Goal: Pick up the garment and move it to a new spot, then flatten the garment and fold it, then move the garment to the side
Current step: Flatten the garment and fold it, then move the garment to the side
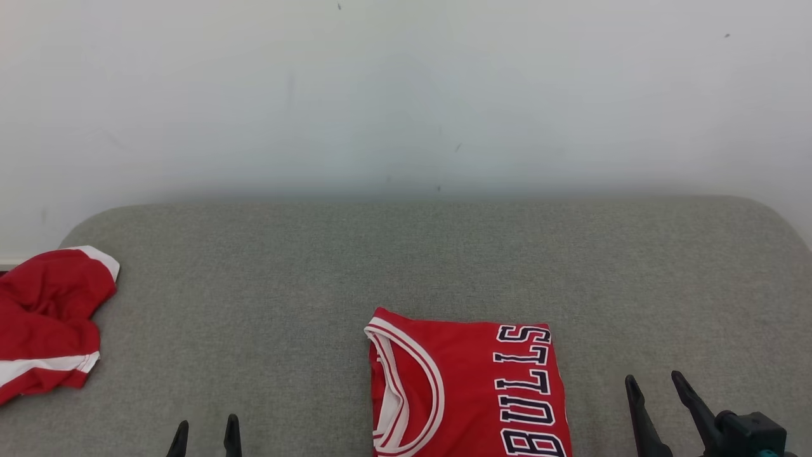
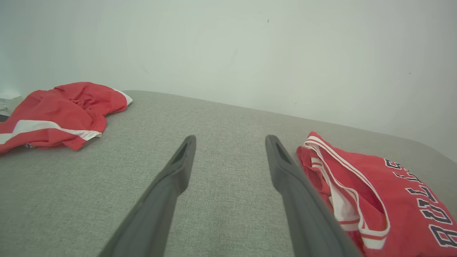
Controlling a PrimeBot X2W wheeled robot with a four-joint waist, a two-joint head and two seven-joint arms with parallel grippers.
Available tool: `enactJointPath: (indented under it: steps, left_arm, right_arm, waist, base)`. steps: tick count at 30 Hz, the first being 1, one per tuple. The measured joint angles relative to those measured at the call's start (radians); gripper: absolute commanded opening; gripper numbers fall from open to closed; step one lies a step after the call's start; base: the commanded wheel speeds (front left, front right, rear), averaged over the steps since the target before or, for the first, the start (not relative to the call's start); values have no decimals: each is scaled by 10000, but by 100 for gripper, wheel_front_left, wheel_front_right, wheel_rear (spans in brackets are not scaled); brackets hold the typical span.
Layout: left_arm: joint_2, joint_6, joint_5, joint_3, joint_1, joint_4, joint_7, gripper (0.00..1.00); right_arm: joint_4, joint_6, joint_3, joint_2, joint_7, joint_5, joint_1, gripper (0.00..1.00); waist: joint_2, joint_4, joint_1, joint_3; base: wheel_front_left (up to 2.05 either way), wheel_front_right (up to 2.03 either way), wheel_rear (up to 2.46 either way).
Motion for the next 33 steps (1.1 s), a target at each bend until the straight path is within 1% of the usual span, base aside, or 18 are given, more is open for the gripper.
enactJointPath:
  steps: [6,14,33]
  left_arm:
    - [-2,-13,56,138,-81,326,0,100]
    - [-2,-25,63,224,-207,815,0,100]
    - [-2,-27,56,151,-213,924,0,100]
  right_arm:
    - [125,0,-115,253,100,0,84,100]
    - [173,0,-259,514,161,-4,235,100]
    - [211,0,-345,715,395,117,230,100]
  waist:
    - [0,-329,0,-122]
    - [0,-525,0,-209]
    - [0,-456,1,-73]
  base:
    - [0,0,0]
    - [0,0,0]
    - [0,0,0]
